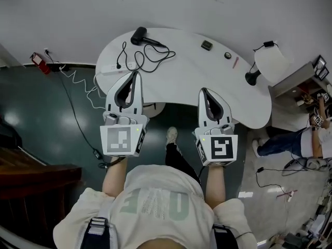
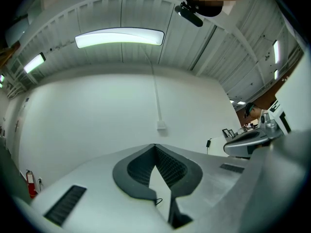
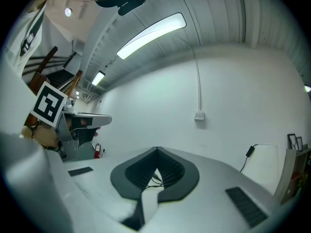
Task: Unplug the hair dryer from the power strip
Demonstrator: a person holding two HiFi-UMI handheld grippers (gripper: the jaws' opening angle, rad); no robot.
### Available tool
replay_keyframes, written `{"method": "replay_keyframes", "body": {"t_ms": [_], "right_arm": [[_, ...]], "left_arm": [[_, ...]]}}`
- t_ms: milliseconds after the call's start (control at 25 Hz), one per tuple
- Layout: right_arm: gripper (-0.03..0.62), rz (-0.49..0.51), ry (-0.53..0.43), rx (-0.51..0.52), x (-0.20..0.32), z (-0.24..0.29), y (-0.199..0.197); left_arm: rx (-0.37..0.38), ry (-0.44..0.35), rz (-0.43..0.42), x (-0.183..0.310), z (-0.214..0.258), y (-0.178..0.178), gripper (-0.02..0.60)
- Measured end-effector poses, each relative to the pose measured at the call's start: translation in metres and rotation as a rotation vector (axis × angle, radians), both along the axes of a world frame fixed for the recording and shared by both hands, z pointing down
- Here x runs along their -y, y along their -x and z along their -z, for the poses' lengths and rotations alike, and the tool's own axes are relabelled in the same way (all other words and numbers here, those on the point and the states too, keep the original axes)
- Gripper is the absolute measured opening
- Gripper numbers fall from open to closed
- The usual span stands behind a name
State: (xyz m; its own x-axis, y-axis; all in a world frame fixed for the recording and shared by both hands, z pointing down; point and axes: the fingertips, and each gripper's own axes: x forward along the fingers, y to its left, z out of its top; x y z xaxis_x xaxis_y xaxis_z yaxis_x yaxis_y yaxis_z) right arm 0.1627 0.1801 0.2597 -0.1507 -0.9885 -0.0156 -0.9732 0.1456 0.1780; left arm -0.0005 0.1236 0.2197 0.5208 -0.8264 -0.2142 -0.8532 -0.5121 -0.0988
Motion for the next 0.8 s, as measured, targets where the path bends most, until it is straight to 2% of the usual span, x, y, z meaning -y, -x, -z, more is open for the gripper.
{"method": "replay_keyframes", "body": {"t_ms": [240, 440, 600, 800], "right_arm": [[-0.002, 0.033, -0.014, 0.031, 0.085, 0.013, -0.051], [-0.002, 0.063, -0.007, 0.038, 0.149, 0.016, -0.084], [-0.001, 0.095, -0.001, 0.032, 0.189, 0.015, -0.100], [-0.002, 0.130, 0.017, 0.057, 0.222, 0.009, -0.105]], "left_arm": [[0.002, 0.013, 0.026, 0.081, 0.012, -0.055, 0.005], [0.003, -0.007, 0.015, 0.140, 0.019, -0.100, 0.005], [-0.001, 0.009, 0.011, 0.178, 0.018, -0.127, 0.005], [0.008, 0.022, 0.008, 0.204, 0.012, -0.144, 0.005]]}}
